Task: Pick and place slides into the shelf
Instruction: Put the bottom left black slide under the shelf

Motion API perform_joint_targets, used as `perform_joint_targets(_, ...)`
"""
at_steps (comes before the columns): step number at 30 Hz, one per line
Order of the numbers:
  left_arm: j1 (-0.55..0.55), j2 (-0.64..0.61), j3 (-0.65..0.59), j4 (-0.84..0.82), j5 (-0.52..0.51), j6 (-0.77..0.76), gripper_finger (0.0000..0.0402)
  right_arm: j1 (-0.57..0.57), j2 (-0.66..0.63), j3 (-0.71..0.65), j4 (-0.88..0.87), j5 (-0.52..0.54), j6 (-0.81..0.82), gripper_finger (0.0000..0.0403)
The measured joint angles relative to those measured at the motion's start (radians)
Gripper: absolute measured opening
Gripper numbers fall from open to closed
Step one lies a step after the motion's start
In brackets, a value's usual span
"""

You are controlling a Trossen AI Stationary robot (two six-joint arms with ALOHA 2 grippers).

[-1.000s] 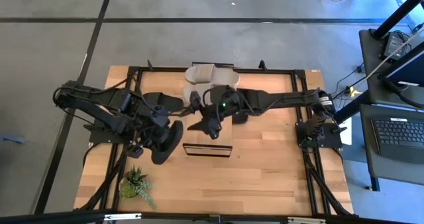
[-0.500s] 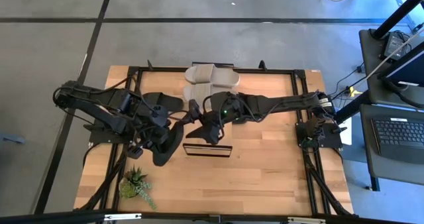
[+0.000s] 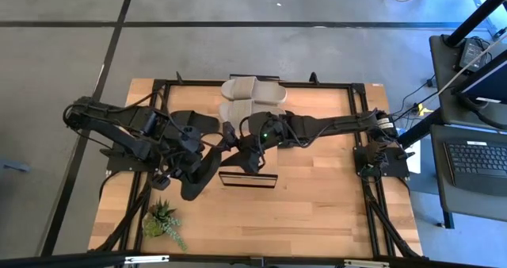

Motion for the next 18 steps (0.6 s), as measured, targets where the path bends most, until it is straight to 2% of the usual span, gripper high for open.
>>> perform_joint_targets(8, 0.0, 0.0, 0.0, -0.003, 0.0, -0.001, 0.0002, 0.0, 0.015, 0.0, 0.006, 0.003, 0.025, 0.0201)
perform_joint_targets(18, -0.001, -0.001, 0.0, -0.008, -0.044, -0.007, 0.0028, 0.0, 0.017, -0.002, -0.027, 0.068, 0.029, 0.0088)
